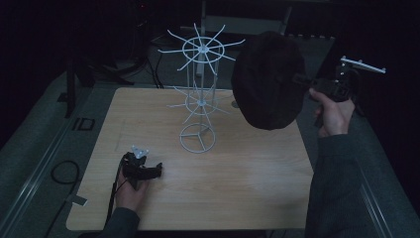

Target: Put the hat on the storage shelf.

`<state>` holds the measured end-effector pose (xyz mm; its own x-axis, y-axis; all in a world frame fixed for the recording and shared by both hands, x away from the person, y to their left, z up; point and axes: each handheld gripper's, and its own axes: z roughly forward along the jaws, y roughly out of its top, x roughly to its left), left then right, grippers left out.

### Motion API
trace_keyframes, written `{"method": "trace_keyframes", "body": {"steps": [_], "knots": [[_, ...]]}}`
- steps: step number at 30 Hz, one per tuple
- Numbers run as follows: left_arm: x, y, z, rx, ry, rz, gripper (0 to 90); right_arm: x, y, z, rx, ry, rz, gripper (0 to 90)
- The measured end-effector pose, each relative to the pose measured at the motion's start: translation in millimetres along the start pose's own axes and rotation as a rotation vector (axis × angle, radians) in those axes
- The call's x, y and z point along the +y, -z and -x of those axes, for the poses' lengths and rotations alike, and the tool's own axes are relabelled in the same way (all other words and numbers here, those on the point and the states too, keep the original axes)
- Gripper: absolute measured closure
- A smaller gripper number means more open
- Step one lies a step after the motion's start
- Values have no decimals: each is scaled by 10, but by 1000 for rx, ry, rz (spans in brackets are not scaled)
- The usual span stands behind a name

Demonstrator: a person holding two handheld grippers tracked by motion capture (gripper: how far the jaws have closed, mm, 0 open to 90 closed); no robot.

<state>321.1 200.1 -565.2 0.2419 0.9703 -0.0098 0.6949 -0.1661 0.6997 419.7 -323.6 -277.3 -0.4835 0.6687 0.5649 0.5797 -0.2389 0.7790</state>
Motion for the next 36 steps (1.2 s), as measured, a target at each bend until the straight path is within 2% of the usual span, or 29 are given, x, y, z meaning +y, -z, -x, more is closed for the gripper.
{"method": "trace_keyframes", "body": {"steps": [9,19,36], "knots": [[0,-1,3,0,0,2,88,18,-95,-42,6,4,-13,785],[1,-2,8,1,-1,1,88,-9,-221,18,-3,-15,-40,785],[2,-4,12,1,0,3,88,-81,-374,38,-9,-20,-76,785]]}}
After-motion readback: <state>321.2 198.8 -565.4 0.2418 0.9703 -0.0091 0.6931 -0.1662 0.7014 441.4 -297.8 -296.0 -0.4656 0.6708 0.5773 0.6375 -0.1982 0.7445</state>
